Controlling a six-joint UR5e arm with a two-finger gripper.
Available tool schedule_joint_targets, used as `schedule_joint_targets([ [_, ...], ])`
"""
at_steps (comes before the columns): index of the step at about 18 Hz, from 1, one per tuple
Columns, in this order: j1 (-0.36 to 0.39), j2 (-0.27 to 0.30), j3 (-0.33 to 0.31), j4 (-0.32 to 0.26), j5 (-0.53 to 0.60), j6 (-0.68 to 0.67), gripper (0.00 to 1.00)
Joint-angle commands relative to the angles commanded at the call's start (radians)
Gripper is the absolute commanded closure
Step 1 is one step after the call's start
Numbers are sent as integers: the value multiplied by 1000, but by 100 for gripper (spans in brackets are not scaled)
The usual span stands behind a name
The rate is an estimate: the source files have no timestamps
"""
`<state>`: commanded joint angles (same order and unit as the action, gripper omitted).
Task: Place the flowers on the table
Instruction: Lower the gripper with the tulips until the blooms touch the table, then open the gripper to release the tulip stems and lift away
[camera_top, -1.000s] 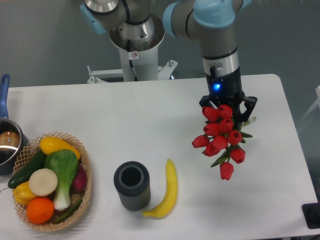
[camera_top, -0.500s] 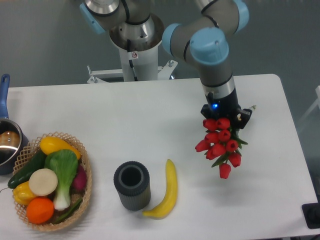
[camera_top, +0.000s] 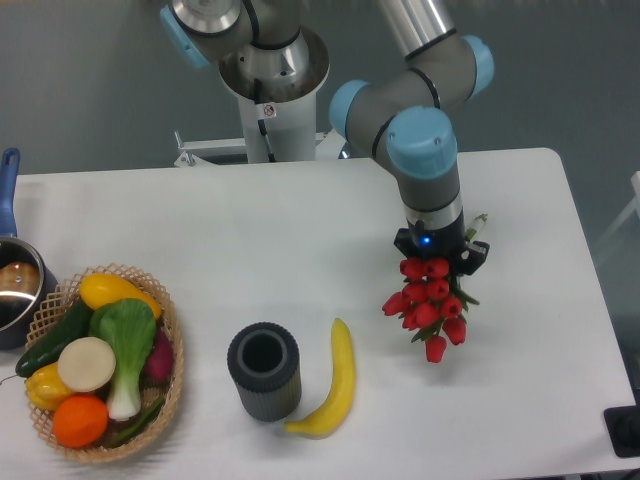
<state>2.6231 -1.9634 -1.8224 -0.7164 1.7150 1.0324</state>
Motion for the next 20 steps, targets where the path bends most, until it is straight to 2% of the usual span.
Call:
schedule_joint_targets([
  [4,3,-41,14,2,1,-3,62],
  [7,6,-49,17,2,0,-3,61],
  [8,6,-52,24,2,0,-3,55],
  [9,6,-60,37,3,1,6,39],
  [10,8,-71,64,3,5,5,28],
  [11,8,-75,99,3,8,5,10],
  [14,23,-74,135,3,8,3,0],
  [16,28,-66,137,3,8,5,0],
  [20,40,-39,98,5,8,14,0],
])
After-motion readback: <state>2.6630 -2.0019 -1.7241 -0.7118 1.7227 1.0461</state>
